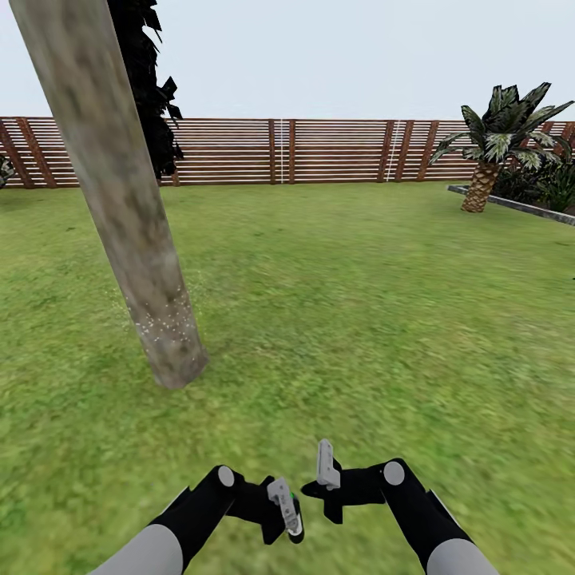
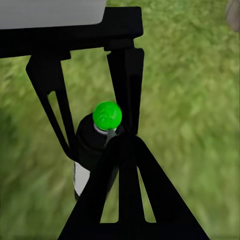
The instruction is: In the garden, pick up the pesticide atomizer on the floor and spray pesticide onto both trees until each tree trunk is fully covered.
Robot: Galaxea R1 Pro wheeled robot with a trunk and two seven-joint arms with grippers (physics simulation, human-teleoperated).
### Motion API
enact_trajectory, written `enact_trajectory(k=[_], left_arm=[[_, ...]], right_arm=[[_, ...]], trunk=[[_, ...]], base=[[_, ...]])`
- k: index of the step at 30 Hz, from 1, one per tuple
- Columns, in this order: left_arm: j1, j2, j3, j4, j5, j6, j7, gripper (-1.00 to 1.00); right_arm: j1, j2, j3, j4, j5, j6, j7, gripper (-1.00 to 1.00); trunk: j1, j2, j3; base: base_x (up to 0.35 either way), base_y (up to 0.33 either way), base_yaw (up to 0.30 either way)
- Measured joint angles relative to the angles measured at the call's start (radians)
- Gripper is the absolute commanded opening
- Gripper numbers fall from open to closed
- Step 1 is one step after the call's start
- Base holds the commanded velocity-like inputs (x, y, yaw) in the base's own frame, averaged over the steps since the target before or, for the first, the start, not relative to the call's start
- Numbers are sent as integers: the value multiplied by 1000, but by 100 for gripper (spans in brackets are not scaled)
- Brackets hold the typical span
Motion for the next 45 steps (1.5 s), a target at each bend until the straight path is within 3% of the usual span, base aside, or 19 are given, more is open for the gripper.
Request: enact_trajectory(k=[8, 14, 24, 30, 34, 40, 43, 45], left_arm=[[0, -8, 0, -1, 1, 0, 0, -100], [0, -11, 0, -1, 30, 0, 0, -100], [0, -16, 0, 0, 33, -1, 0, -100], [0, -13, 0, 0, 34, -1, 1, -100], [0, 2, -1, 9, 28, -4, 3, -100], [7, 123, -2, 19, 18, -6, 3, -100], [12, 209, -2, 21, 14, -7, 2, -100], [16, 287, -3, 37, 16, -7, 2, -100]], right_arm=[[0, 0, 0, 0, 1, -1, 0, -100], [0, 0, 0, 0, 1, -1, 0, -100], [0, 0, 0, 0, 1, -1, 0, -100], [0, 0, 0, 2, 1, -1, 0, -100], [0, 0, 0, 0, 1, -1, 0, -100], [0, 0, 0, 2, 2, -1, 0, -100], [0, 0, -1, 4, 3, -1, 0, -100], [0, -2, -3, 5, 3, -1, -1, -100]], trunk=[[0, 0, 0], [0, 0, 0], [0, 0, 0], [0, 0, 0], [0, 0, 0], [0, 0, 0], [0, 0, 0], [0, 0, 0]], base=[[0, 0, 0], [0, 0, 0], [0, 0, 0], [0, 0, 0], [0, 0, 0], [0, 0, 0], [0, 0, 0], [0, 0, 0]])
